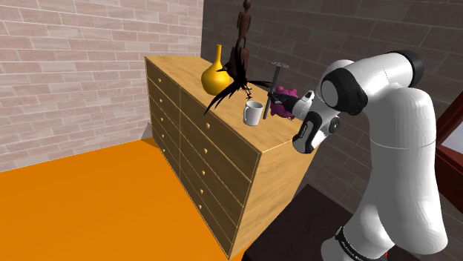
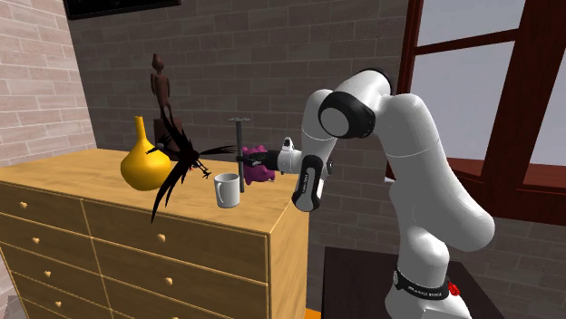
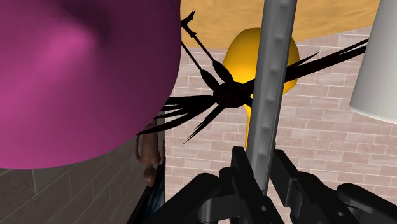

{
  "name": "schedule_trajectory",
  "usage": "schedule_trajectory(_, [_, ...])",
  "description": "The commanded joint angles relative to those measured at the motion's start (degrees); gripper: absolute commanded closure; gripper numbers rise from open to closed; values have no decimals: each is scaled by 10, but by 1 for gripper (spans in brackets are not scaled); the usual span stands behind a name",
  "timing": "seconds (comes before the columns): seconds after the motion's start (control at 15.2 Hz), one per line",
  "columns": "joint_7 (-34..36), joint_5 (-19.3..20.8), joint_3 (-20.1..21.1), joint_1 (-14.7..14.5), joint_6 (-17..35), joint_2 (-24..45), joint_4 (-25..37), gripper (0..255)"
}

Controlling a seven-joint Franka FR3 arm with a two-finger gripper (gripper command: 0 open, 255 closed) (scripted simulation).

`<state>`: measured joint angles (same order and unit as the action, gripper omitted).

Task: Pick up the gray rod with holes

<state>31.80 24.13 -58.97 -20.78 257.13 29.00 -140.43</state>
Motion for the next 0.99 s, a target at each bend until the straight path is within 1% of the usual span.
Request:
schedule_trajectory(0.0, [0, 1, -1, 0, 0, -1, -1, 255])
schedule_trajectory(0.53, [-19, 43, -53, -50, -69, -87, -6, 255])
schedule_trajectory(0.92, [-47, 69, -93, -97, -133, -164, -6, 255])
